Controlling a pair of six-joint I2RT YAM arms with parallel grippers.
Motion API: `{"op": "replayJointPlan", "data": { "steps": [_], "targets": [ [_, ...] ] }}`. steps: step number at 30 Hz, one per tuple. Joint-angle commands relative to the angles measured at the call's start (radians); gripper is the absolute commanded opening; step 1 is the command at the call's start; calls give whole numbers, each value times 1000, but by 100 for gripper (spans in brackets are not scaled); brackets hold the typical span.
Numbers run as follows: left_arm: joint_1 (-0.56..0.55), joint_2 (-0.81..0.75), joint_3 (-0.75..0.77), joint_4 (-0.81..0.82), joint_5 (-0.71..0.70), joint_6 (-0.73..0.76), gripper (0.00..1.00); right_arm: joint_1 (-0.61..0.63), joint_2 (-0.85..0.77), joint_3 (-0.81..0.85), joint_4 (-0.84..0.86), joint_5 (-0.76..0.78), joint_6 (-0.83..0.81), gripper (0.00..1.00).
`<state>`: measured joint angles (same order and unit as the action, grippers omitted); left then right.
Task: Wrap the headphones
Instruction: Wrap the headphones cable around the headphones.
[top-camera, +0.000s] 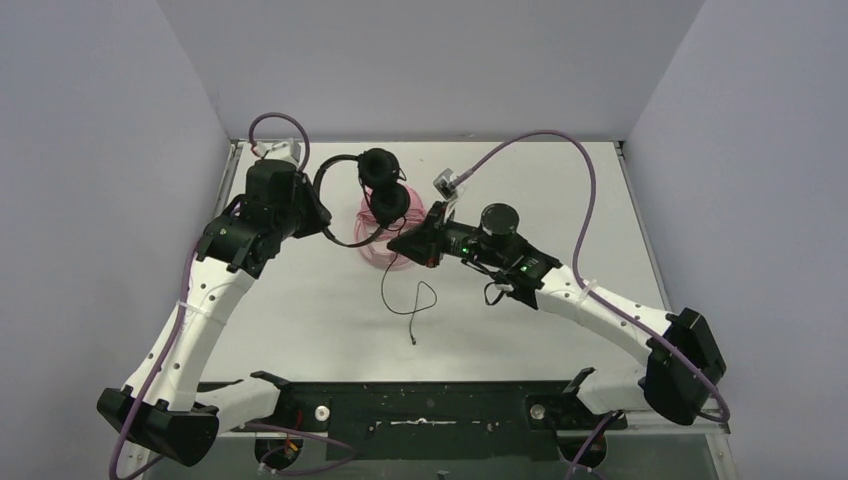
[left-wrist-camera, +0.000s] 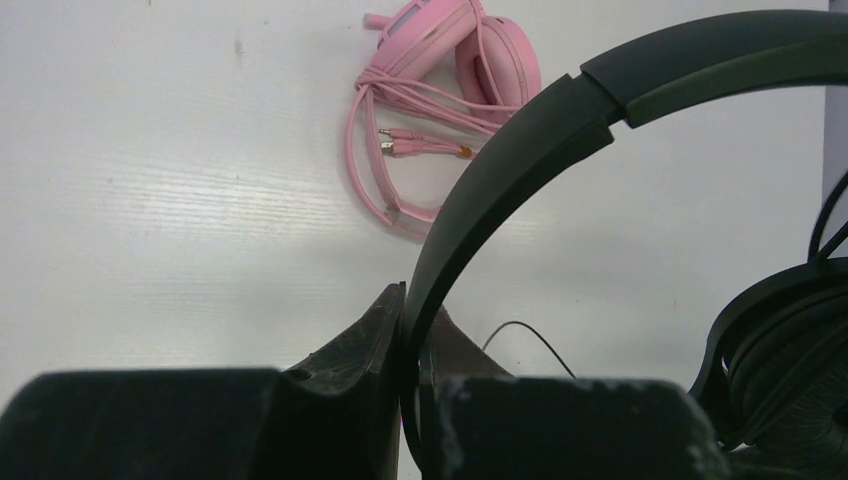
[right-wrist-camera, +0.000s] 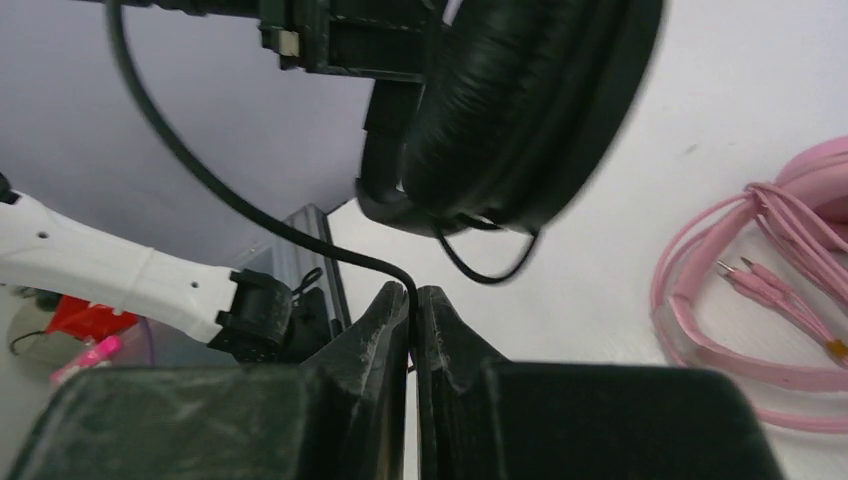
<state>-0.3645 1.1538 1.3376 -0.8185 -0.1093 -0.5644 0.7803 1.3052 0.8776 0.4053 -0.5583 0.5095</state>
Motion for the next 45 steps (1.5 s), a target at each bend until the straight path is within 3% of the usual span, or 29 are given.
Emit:
{"op": "replayJointPlan", "data": {
  "steps": [1,11,21,28,31,45],
  "targets": [
    [4,-31,20,140,-62,31,0,68,39,154,-200,-65,49,0],
    [4,-16,8,207,-99,-12,0,218,158,356,-515,107,-65,0],
    [5,0,49,200,-67,-41,0,243,183,418,-774,323,-137,0],
    [5,5,91,146,-20,-21,0,238,78,299,-741,403,-181,0],
    [6,3,113,114,17,2,0,216,56,246,-661,396,-184,4],
    [6,6,253,-144,96,173,0,132,-91,42,-428,521,-241,2]
  ]
}}
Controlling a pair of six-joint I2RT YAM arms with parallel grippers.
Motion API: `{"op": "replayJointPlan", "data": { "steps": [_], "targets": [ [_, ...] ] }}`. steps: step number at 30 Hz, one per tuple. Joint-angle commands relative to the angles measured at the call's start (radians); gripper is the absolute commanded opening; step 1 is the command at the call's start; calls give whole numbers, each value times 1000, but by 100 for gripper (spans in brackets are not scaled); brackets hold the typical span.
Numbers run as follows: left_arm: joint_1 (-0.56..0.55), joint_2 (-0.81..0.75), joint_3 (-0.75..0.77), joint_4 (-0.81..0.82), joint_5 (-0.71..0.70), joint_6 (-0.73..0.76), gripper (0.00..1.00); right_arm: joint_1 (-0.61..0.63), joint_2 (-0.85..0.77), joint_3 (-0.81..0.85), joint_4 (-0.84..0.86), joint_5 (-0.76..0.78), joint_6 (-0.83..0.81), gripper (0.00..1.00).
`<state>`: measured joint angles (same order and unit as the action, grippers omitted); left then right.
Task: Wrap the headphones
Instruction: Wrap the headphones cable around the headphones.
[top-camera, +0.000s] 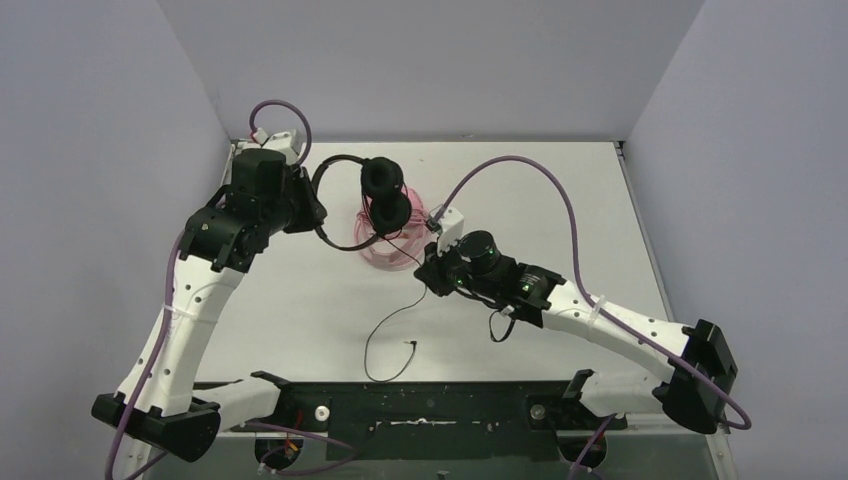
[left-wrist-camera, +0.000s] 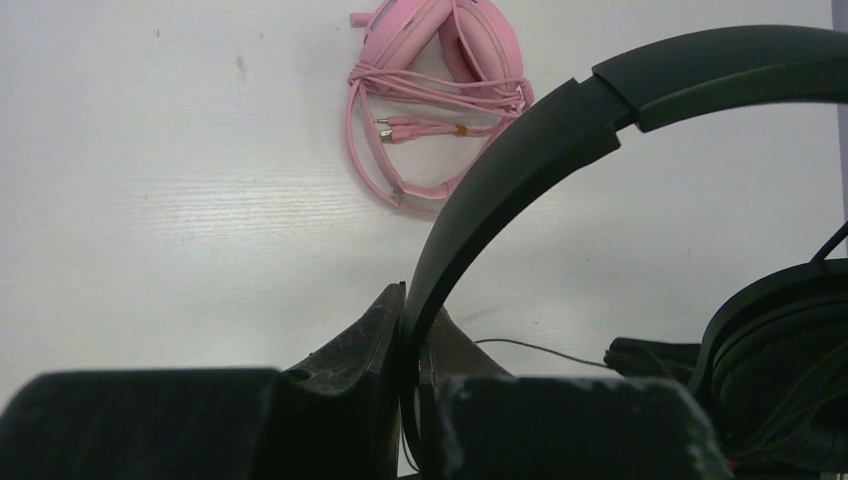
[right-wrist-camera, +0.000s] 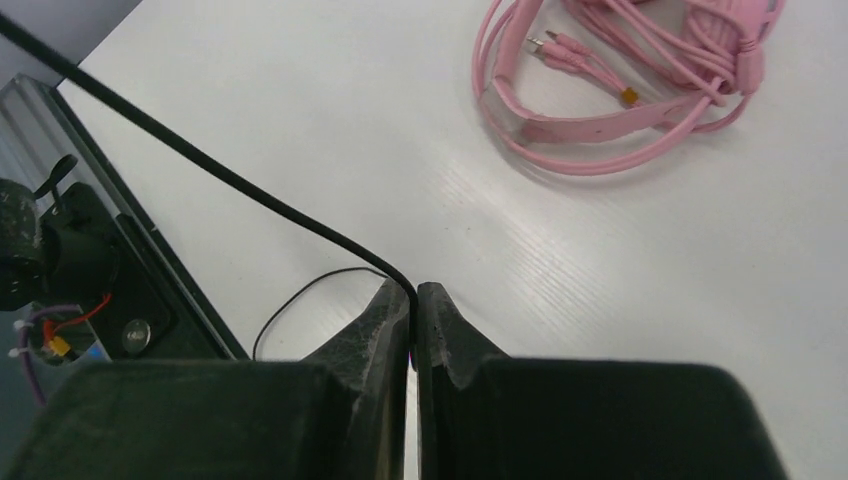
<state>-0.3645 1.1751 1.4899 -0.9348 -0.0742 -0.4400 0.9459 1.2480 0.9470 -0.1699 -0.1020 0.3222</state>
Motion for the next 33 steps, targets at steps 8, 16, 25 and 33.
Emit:
{"op": "replayJointPlan", "data": {
  "steps": [8,16,25,33],
  "targets": [
    [5,-10,158,-135,229,88,0,-95,44,-68,394,0,-117,10],
    [9,28,206,-199,131,-12,0,-112,101,58,136,-156,-33,51],
    [43,31,213,-182,134,-74,0,-139,-3,-246,414,-342,-56,100],
    [80,32,257,-193,164,-88,0,-150,-70,-434,634,-367,-100,100]
  ]
}}
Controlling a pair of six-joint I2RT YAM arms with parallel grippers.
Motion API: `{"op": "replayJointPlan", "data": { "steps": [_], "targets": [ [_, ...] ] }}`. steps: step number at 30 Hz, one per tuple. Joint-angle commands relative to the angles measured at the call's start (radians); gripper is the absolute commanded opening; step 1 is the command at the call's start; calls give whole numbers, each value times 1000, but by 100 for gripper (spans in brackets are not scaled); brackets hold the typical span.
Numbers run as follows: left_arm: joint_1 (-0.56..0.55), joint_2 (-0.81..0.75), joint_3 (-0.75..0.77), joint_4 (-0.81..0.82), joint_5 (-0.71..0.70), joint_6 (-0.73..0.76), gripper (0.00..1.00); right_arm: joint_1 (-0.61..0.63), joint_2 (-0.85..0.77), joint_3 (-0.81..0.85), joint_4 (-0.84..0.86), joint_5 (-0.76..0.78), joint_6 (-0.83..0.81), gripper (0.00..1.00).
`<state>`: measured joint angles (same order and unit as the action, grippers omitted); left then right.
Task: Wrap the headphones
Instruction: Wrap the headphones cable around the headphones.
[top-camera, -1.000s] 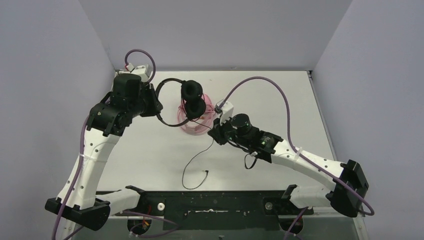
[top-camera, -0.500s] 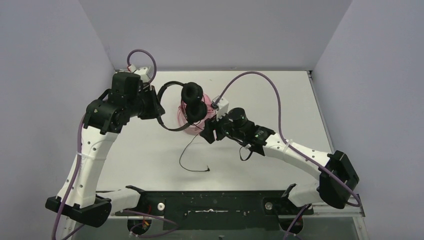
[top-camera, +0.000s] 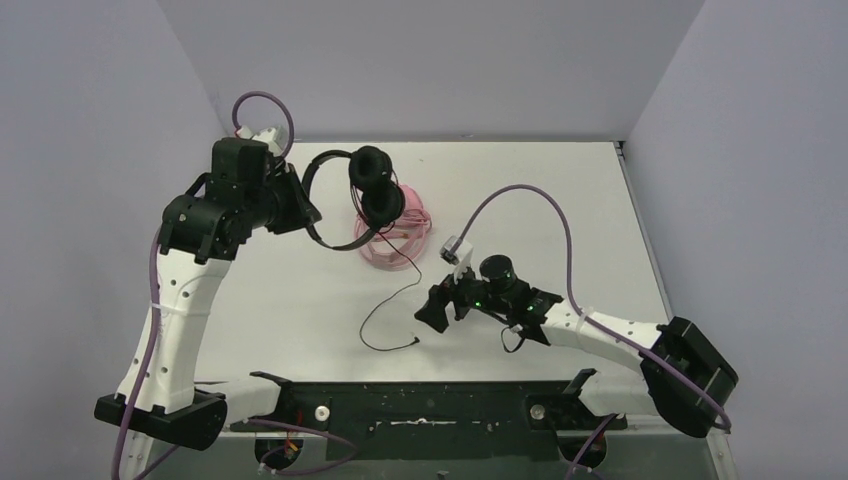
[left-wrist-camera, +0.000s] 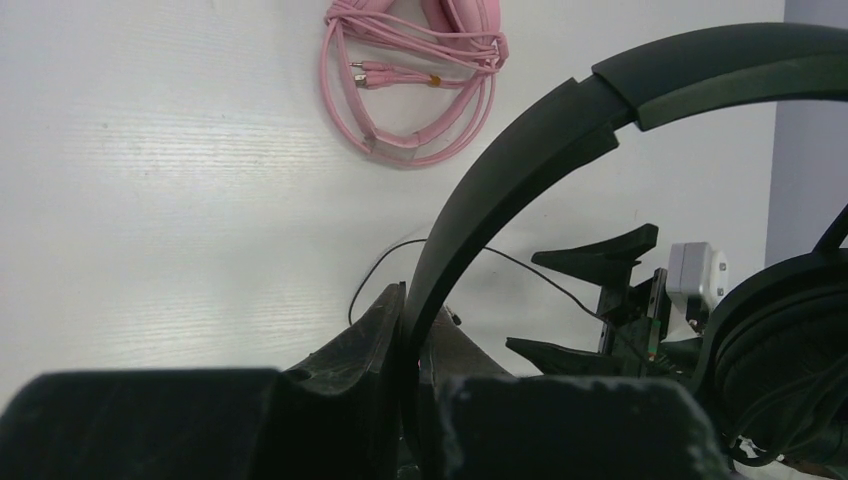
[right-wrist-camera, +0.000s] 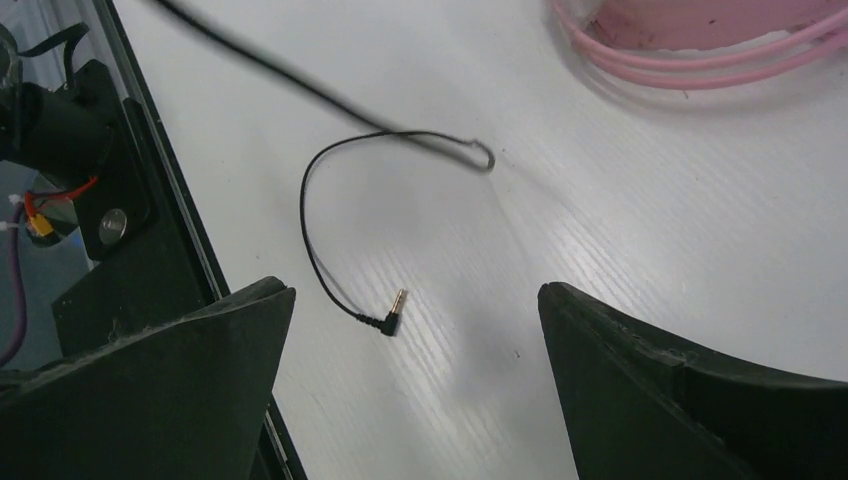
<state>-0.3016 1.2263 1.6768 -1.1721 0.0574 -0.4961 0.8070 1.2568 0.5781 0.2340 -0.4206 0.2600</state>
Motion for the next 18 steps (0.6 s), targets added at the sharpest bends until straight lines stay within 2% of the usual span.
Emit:
{"op": "replayJointPlan", "data": {
  "steps": [1,4,6,8,11,13,15,18],
  "targets": [
    [20,-19,68,46,35,-33,0,-13,-87,-76,241,-52,-37,100],
    [29,-20,64,51,51,-47,0,-16,-64,-134,382,-55,-23,100],
    [34,-22,55,68,72,-59,0,-4,10,-189,586,-16,3,100],
    [40,-20,55,78,94,-70,0,21,106,-227,802,102,19,100],
    [48,-16,62,83,118,-81,0,77,239,-234,1026,272,1,100],
    [52,-16,66,85,122,-84,0,107,348,-213,1162,330,-5,99],
    [55,-13,73,88,124,-87,0,113,449,-192,1254,386,28,96],
    [60,-13,79,90,135,-90,0,141,514,-139,1259,417,41,92]
  ]
}}
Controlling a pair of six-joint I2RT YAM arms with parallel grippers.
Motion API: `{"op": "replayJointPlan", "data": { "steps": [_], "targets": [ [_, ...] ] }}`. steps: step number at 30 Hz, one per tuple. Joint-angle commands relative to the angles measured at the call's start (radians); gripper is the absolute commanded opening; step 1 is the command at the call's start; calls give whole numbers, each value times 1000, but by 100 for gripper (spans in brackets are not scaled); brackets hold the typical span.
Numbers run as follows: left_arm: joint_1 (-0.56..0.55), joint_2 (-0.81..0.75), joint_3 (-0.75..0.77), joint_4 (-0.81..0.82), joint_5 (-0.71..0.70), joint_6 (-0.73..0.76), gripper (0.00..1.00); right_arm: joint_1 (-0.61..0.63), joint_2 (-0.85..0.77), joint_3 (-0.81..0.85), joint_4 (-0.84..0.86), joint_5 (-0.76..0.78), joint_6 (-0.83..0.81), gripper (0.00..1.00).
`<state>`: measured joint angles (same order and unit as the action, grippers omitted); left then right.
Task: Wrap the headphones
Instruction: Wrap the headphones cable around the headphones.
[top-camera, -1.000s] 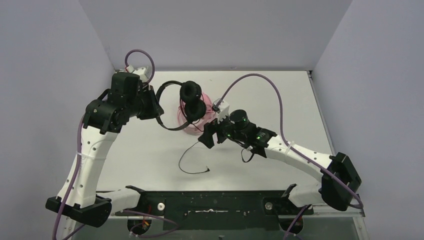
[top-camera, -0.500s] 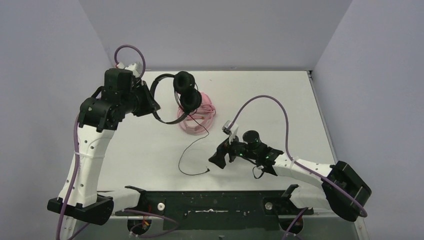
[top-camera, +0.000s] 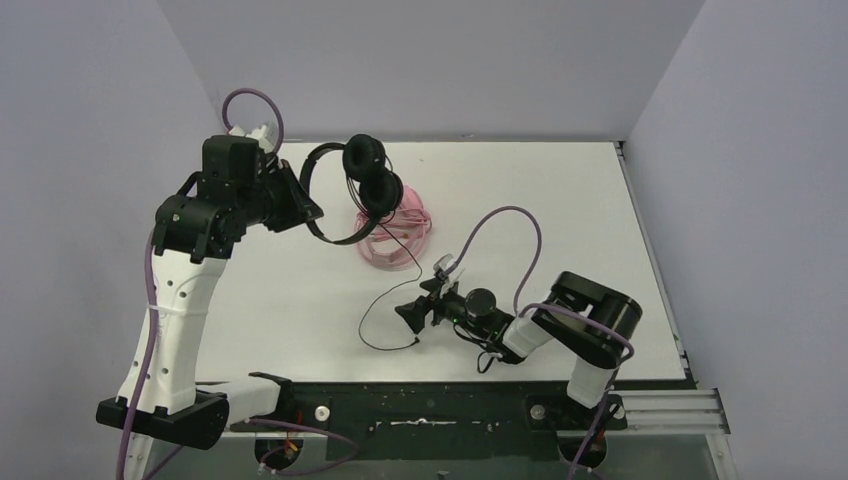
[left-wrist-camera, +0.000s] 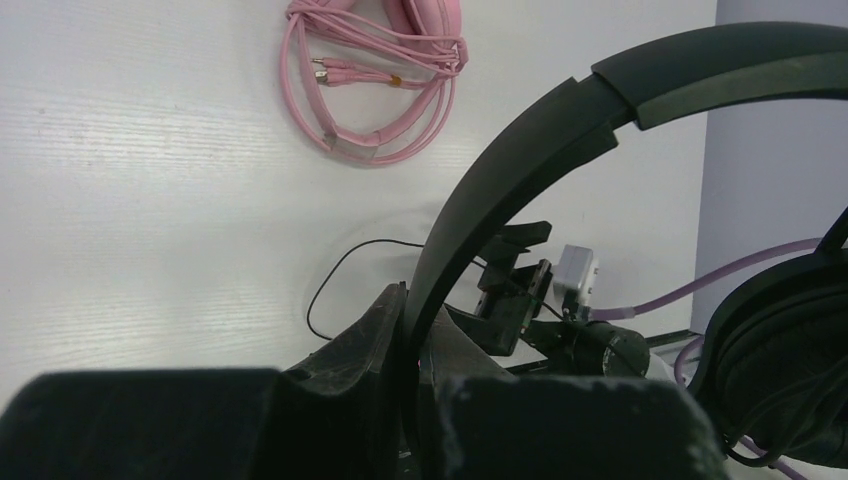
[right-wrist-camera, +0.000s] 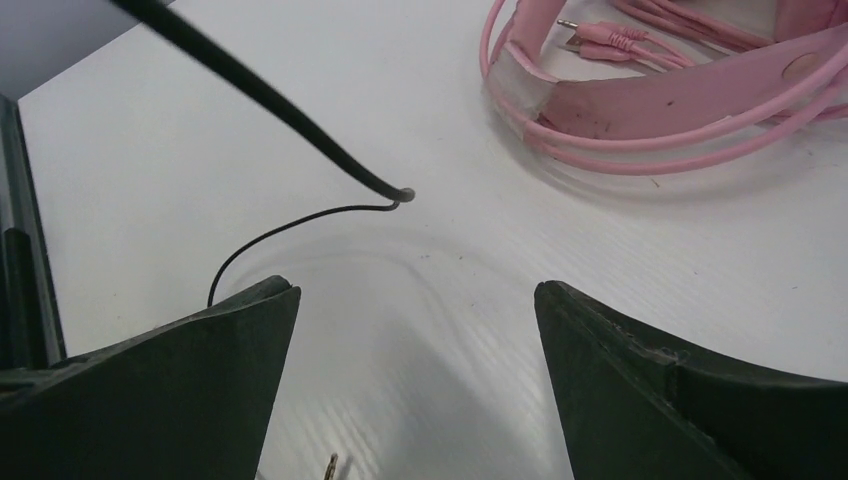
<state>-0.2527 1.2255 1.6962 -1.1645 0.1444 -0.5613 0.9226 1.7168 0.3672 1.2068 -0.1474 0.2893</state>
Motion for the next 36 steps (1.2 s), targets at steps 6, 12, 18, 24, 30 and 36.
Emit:
{"op": "replayJointPlan", "data": {
  "steps": [6,12,18,24,30,36],
  "targets": [
    [14,-16,62,87,55,-25,0,47,108,127,286,290,68,92],
    [13,-21,71,86,56,-24,0,53,177,202,288,334,115,88],
    [14,-33,62,104,69,-36,0,48,236,278,288,328,120,72],
    [22,-43,53,109,69,-32,0,11,221,235,286,251,155,17],
    [78,-100,-47,292,277,0,0,-161,67,87,99,-130,201,0],
    [57,-162,-164,343,558,379,0,-429,-104,279,-662,-644,162,0]
  ]
}}
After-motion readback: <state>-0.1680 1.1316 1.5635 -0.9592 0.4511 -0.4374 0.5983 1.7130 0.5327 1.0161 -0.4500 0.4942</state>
